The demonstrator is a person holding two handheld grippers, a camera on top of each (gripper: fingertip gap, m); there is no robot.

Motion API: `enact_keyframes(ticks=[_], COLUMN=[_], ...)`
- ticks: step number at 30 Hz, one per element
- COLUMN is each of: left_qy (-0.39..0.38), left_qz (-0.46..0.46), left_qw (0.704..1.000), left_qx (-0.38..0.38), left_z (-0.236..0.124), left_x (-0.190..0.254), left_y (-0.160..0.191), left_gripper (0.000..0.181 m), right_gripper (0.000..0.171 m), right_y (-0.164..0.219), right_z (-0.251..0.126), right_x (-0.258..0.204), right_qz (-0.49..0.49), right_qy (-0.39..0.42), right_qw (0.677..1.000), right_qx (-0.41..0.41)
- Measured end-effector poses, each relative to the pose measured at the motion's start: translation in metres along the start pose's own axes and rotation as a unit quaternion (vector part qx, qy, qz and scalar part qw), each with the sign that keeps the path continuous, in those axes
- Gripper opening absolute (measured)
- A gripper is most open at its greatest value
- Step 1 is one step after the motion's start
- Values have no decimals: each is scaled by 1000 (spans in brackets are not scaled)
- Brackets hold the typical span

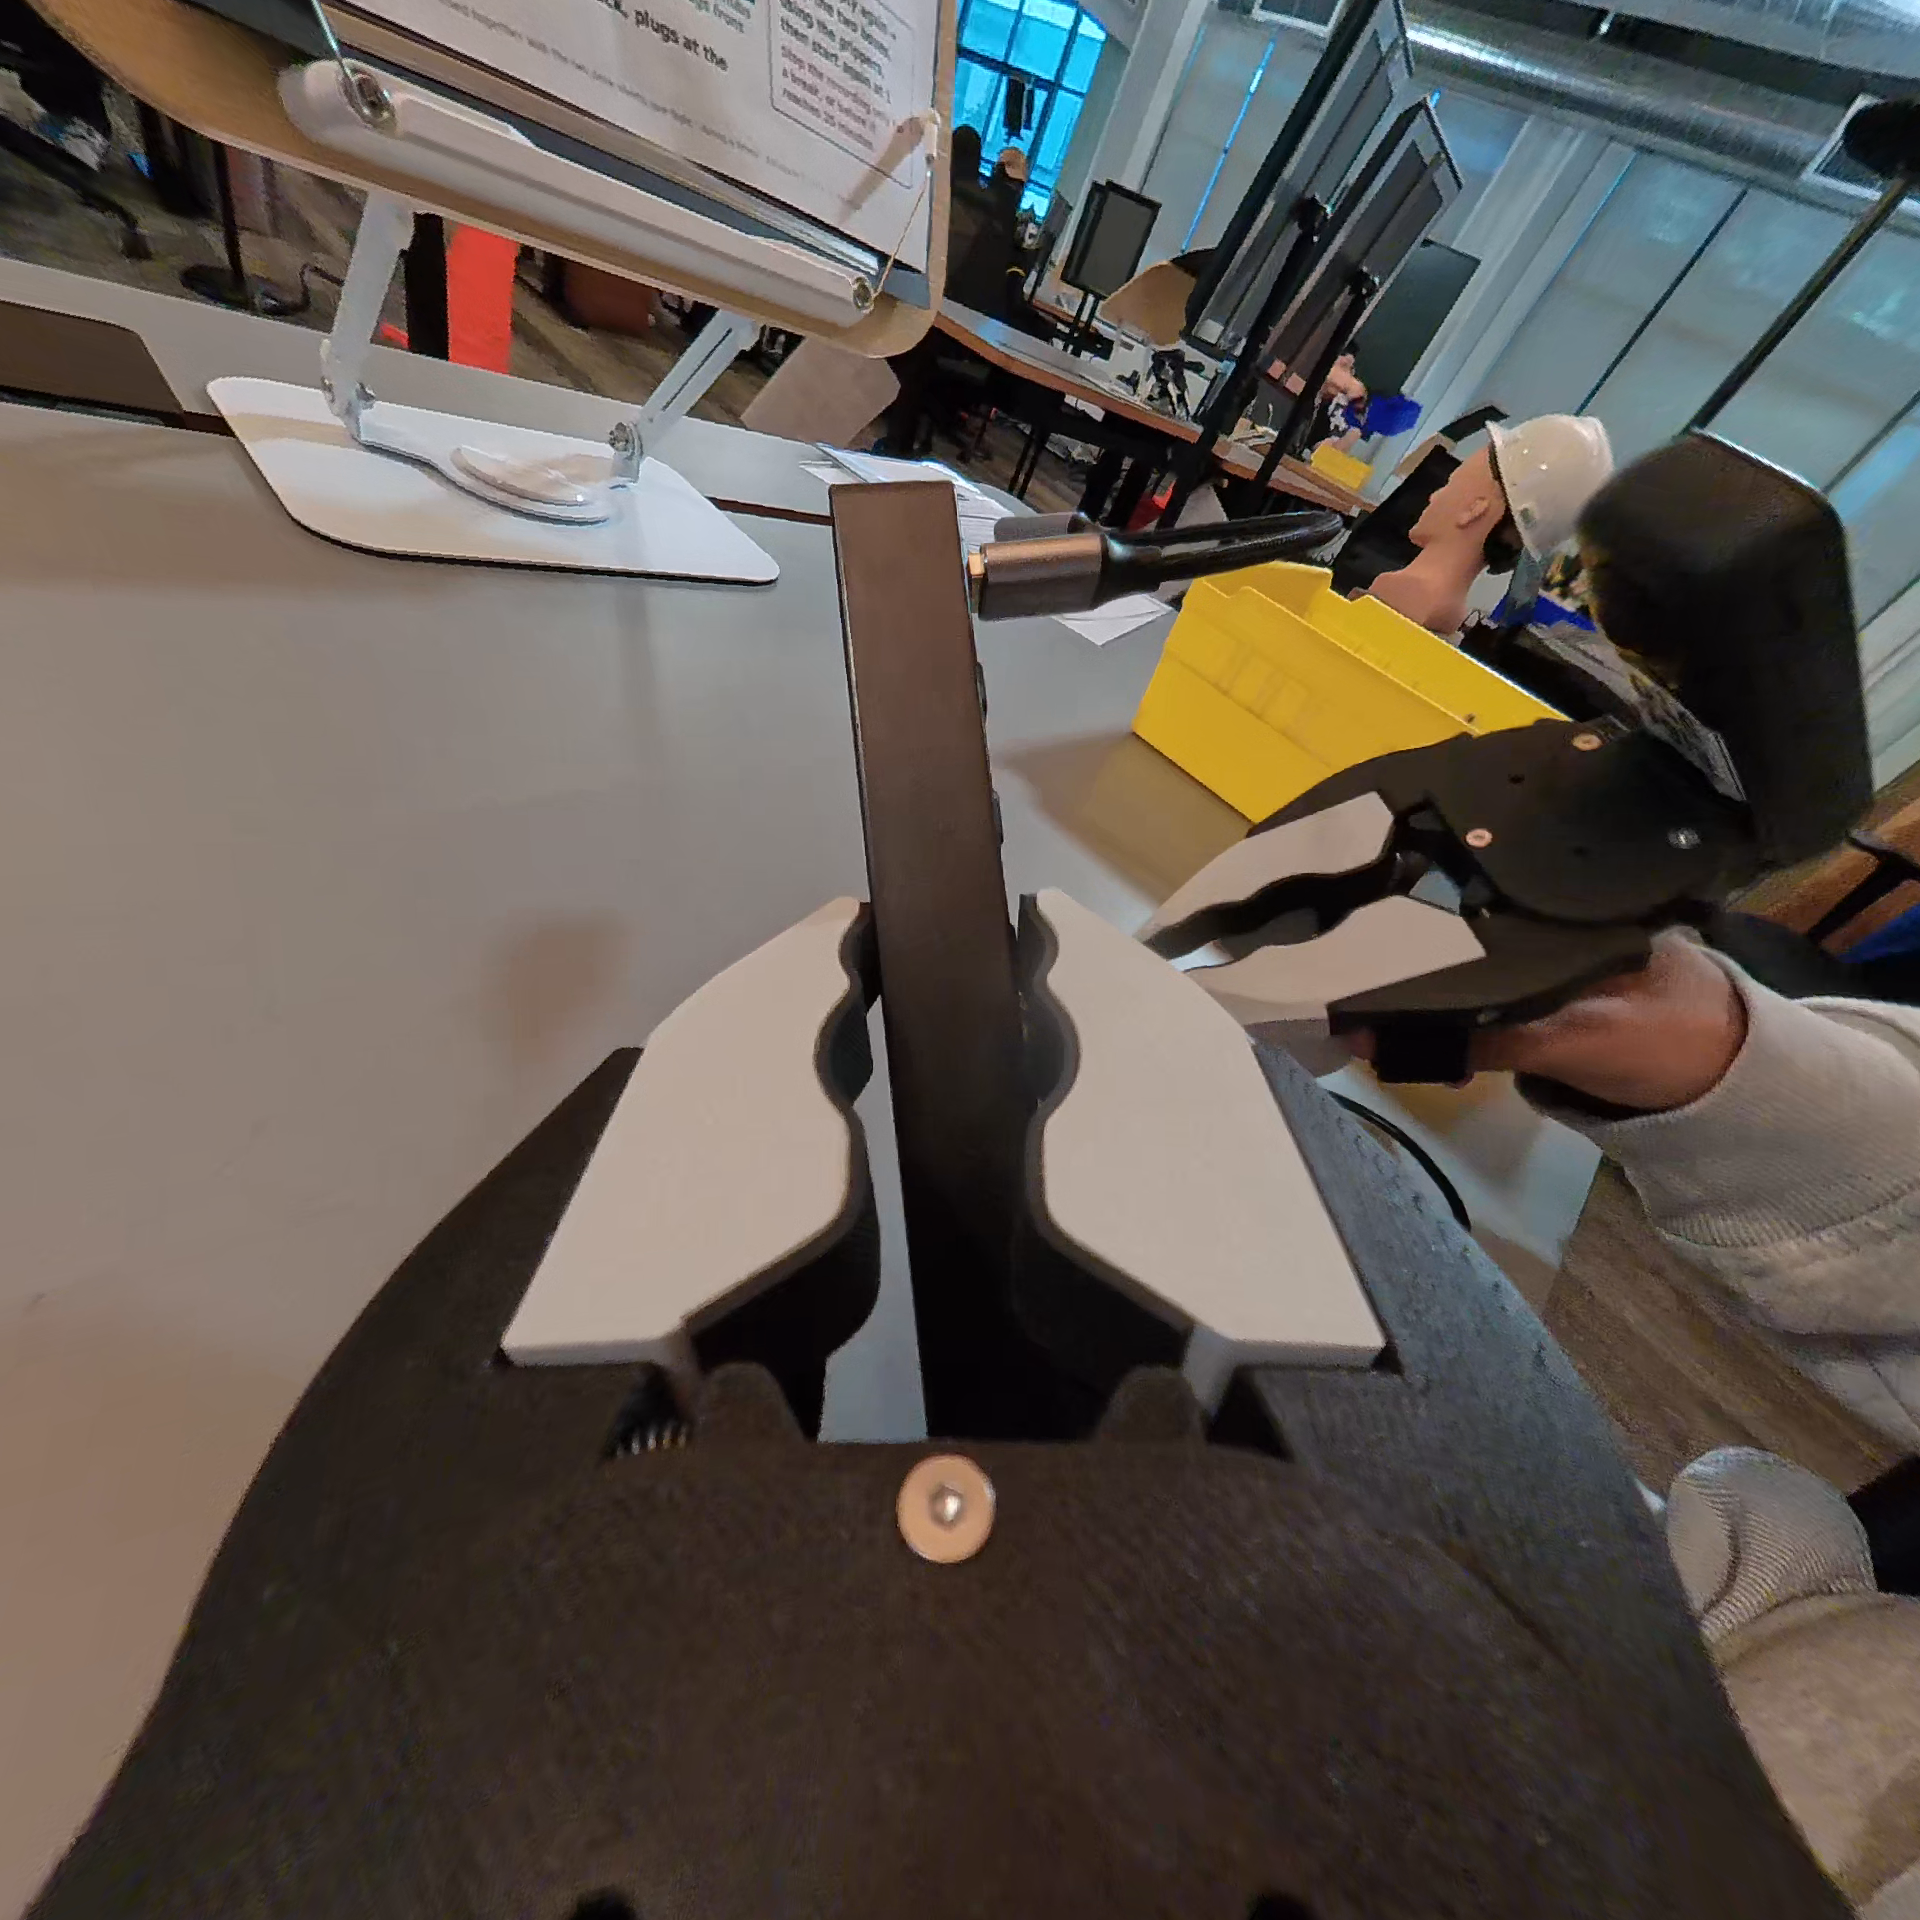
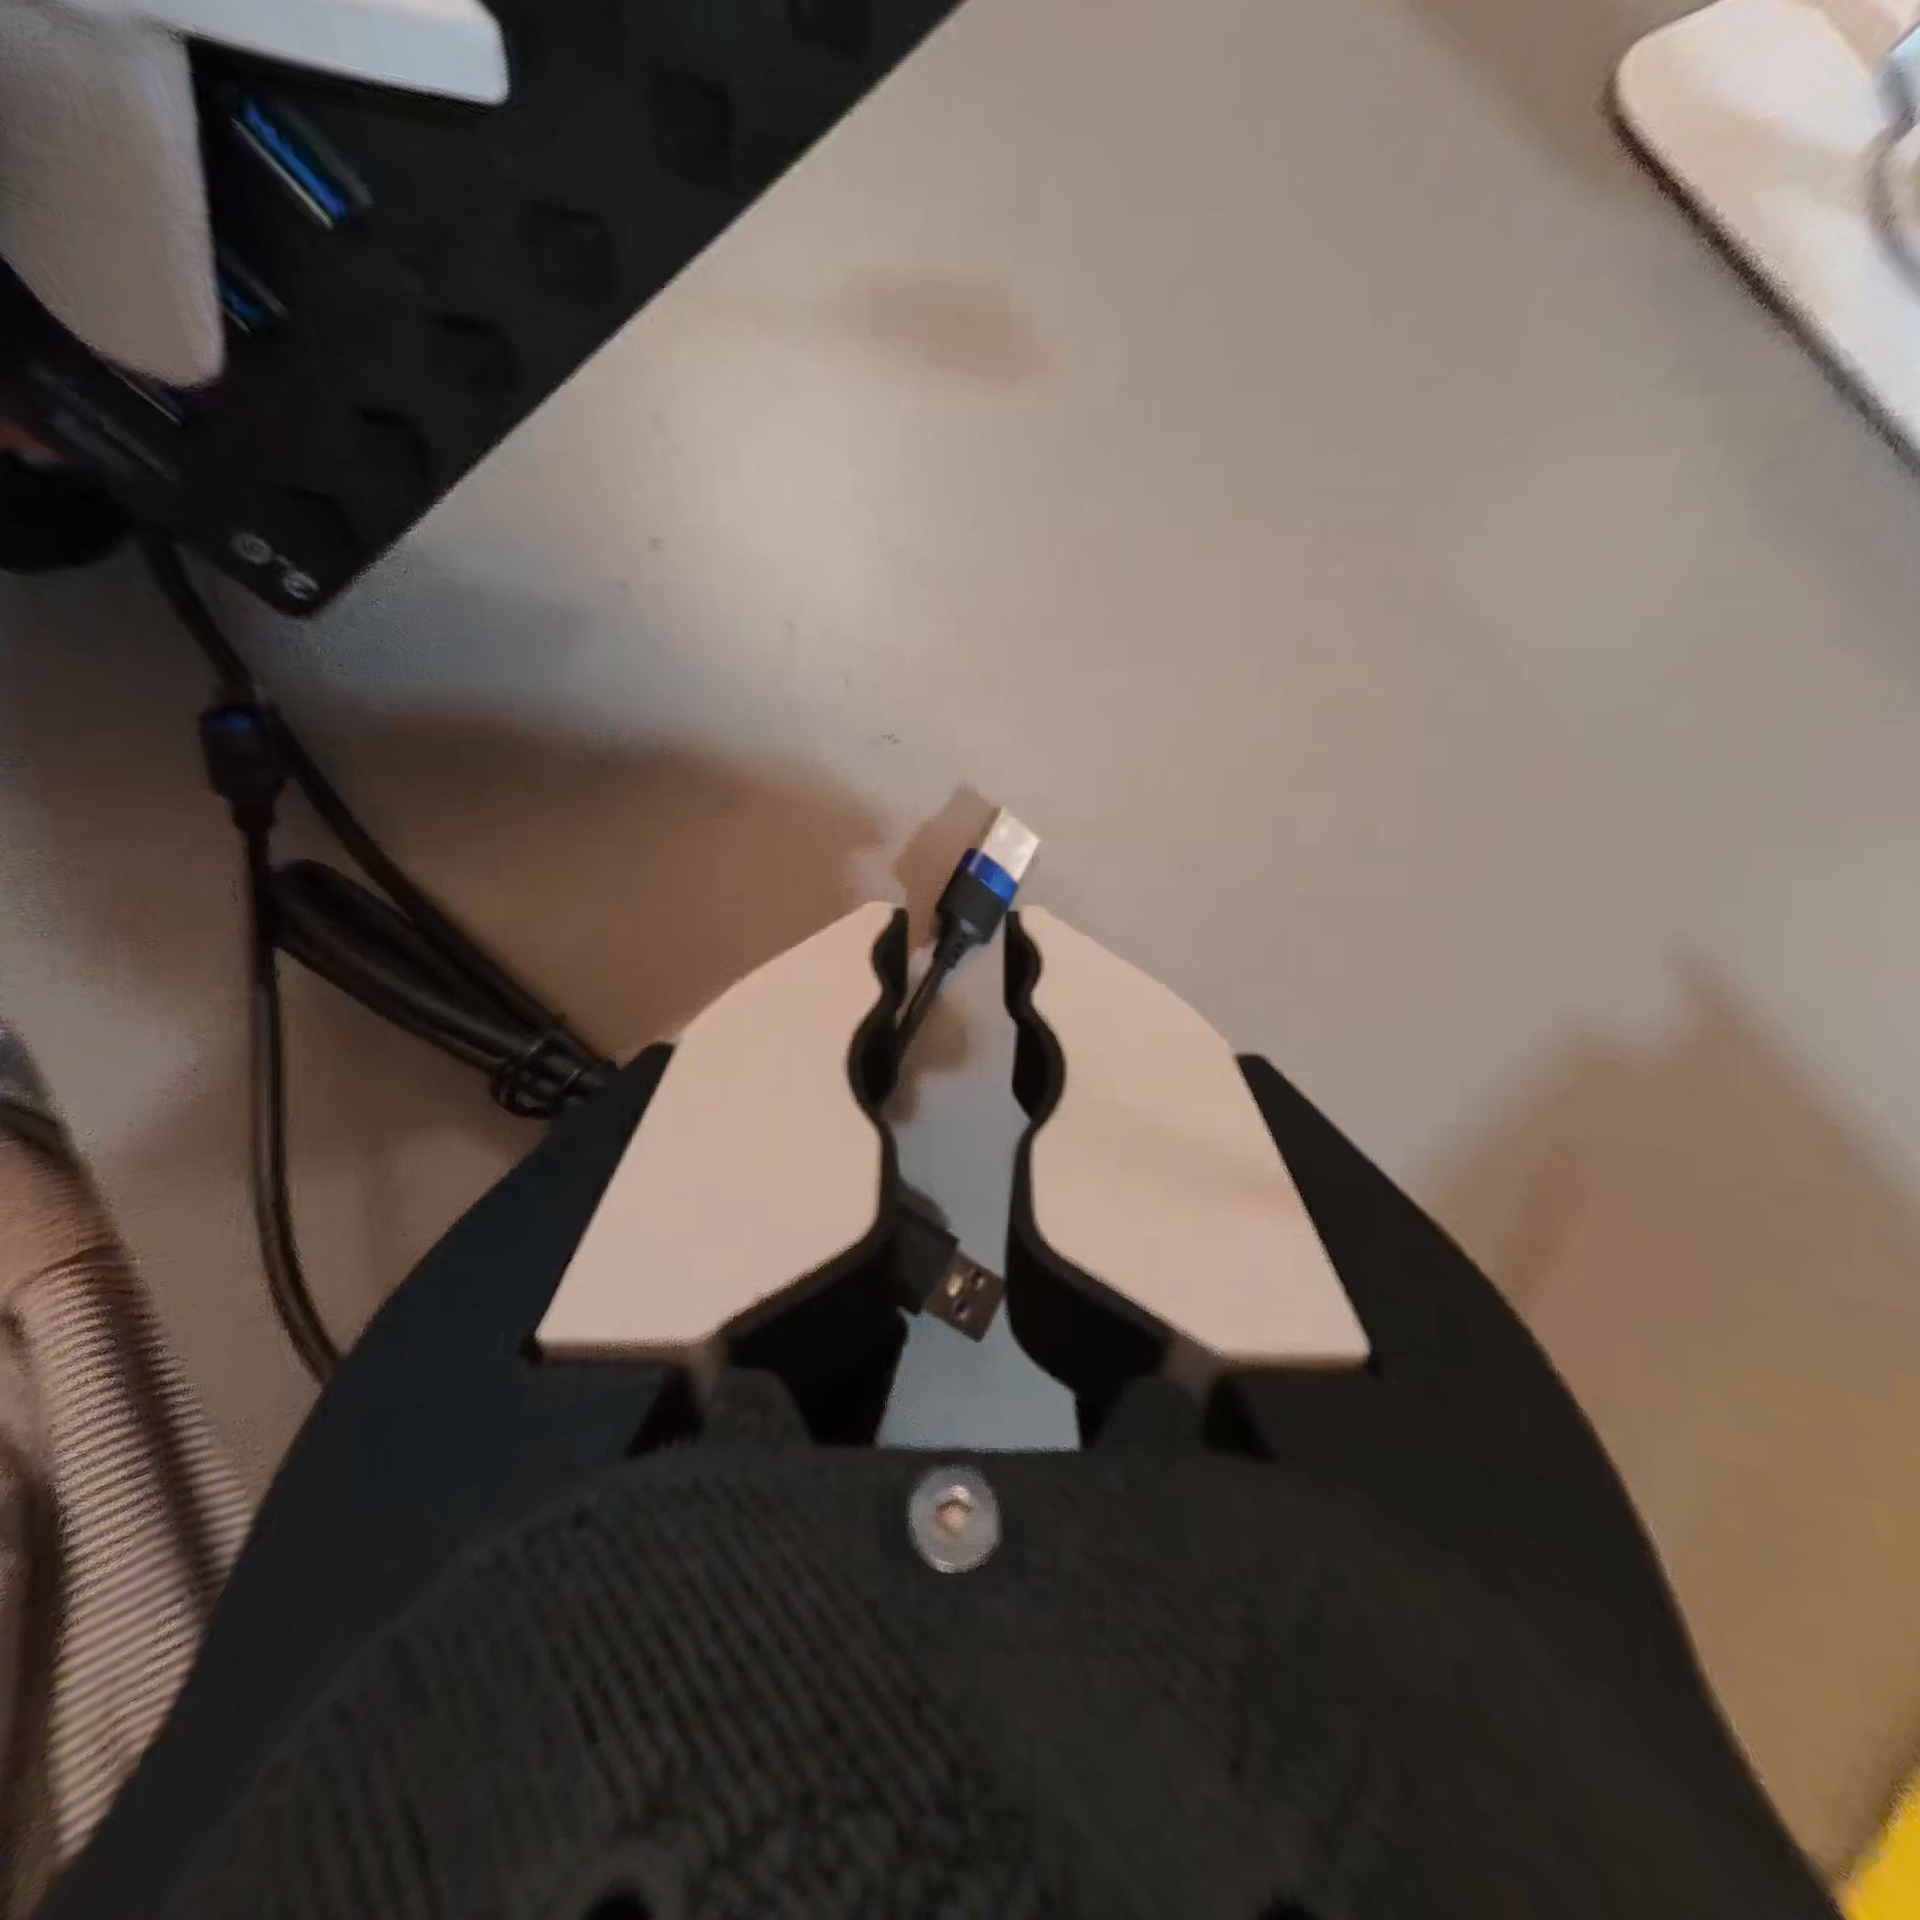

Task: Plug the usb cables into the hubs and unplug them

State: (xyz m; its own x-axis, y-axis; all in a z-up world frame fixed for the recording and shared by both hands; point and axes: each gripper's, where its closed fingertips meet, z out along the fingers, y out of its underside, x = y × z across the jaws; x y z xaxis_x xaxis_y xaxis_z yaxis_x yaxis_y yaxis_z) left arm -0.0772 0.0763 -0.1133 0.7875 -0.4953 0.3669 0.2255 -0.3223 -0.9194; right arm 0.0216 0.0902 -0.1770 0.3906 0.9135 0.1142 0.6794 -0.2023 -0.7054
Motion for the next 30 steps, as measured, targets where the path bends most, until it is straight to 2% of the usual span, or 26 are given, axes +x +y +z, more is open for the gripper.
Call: enact_keyframes(ticks=[3, 7, 11, 13, 16, 19, 22, 26, 30], left_qy=[1, 2, 3, 3, 4, 4, 4, 4, 4], left_qz=[-9, -6, -9, -12, -13, -12, -12, -13, -15], left_qw=[1000, 1000, 1000, 1000, 1000, 1000, 1000, 1000, 1000], left_qx=[2, 0, 1, 2, 2, 1, 2, 2, 3], left_z=[0, 0, -1, -1, 0, -1, -1, -1, -1], left_x=[-1, 0, -1, -1, -1, -1, -1, -1, -1], left_y=[0, 0, 0, 0, 0, 0, 0, 0, 0], left_gripper=[26, 26, 26, 26, 26, 26, 26, 26, 26], right_gripper=[20, 27, 23, 27, 33, 27, 23, 12, 9], right_y=[1, 3, -14, -14, 1, -3, 12, 8, 5], right_z=[4, 5, -8, -6, 7, 13, 24, 30, 26], right_x=[4, 5, 5, -1, -10, -7, 0, 2, 5], right_qz=[-47, -41, -19, -14, -27, -53, -76, -86, -116], right_qy=[44, 36, 20, 5, 1, 24, 42, 45, 68], right_qw=[998, 998, 1000, 1000, 997, 995, 988, 990, 986], right_qx=[-21, -26, 13, -3, -68, -75, -130, -104, -98])
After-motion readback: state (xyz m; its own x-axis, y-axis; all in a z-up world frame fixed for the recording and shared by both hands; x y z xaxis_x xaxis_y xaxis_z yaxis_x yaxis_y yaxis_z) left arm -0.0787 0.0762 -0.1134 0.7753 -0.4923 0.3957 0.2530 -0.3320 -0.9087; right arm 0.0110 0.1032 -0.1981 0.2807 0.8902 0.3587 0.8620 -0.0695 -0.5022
